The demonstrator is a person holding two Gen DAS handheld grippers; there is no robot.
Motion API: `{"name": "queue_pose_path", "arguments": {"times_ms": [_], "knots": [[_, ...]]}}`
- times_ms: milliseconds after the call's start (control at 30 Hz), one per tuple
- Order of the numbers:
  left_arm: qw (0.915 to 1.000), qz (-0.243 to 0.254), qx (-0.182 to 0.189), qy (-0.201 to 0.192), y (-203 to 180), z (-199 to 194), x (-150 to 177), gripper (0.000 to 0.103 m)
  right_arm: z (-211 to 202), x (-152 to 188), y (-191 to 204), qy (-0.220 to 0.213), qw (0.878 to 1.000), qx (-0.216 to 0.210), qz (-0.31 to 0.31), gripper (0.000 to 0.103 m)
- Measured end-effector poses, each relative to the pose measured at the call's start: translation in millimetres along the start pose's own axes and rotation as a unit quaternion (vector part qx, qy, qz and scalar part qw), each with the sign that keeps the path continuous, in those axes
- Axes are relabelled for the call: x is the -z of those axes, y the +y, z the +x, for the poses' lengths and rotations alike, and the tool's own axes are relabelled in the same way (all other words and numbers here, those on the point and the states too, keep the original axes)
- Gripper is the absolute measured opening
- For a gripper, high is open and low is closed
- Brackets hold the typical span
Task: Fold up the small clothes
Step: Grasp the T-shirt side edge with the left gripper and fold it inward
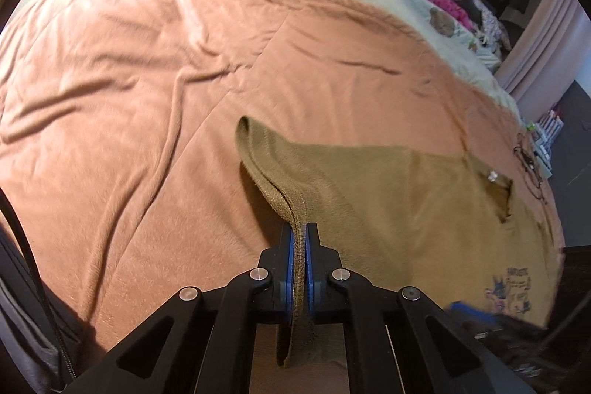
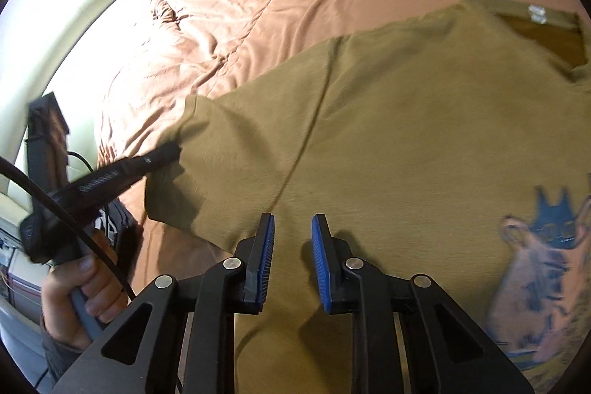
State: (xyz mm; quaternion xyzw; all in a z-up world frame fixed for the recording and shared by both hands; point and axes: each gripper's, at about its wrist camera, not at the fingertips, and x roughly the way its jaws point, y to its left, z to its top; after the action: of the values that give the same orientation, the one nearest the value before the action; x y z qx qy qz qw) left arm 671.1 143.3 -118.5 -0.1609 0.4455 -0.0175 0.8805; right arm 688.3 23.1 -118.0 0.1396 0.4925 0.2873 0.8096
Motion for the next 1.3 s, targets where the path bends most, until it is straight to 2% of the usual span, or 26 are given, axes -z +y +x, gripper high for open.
{"name": "queue_pose_path", "arguments": {"times_ms": [233, 467, 500, 567, 600, 633, 967, 1167, 1233, 1300], "knots": [[0.9995, 0.017, 0.023, -0.011, -24.3, -19.1, -10.6, 0.005, 29.9, -6.2, -11.0, 0.024, 0.999, -0.017, 0.024, 0.018], [0.9983, 0.041, 0.039, -0.01, -52.8, -29.0, -12.5, 0.005, -0.9, -9.2, -6.1, -0.004, 1.0, -0.014, 0.027, 0.019], [0.9981, 0.042, 0.044, -0.01, -57.5, -30.3, -12.8, 0.005, -6.2, -8.9, -6.5, -0.008, 1.0, -0.012, 0.027, 0.022], [0.9974, 0.052, 0.05, -0.011, -69.1, -34.1, -11.9, 0.005, -20.4, -7.3, -6.8, -0.025, 0.999, -0.005, 0.02, 0.045], [0.9967, 0.059, 0.053, -0.011, -77.1, -35.9, -10.2, 0.005, -30.1, -4.5, -7.1, -0.033, 0.999, -0.006, 0.019, 0.068], [0.9962, 0.065, 0.056, -0.01, -82.9, -36.9, -9.2, 0.005, -39.0, -2.7, -9.5, -0.046, 0.999, -0.006, 0.019, 0.074], [0.9888, 0.13, 0.074, 0.008, -148.6, -29.3, 12.4, 0.005, -103.6, 31.9, -51.8, -0.064, 0.996, 0.021, 0.06, 0.074], [0.9801, 0.163, 0.096, 0.06, -184.8, -5.6, 33.3, 0.007, -133.0, 49.1, -72.7, -0.069, 0.994, 0.037, 0.082, 0.074], [0.9758, 0.174, 0.102, 0.085, -193.6, 0.3, 40.7, 0.015, -141.4, 53.7, -76.4, -0.069, 0.993, 0.04, 0.085, 0.074], [0.9744, 0.175, 0.108, 0.092, -193.5, -0.5, 43.6, 0.037, -145.1, 56.3, -78.5, -0.066, 0.993, 0.041, 0.089, 0.075]]}}
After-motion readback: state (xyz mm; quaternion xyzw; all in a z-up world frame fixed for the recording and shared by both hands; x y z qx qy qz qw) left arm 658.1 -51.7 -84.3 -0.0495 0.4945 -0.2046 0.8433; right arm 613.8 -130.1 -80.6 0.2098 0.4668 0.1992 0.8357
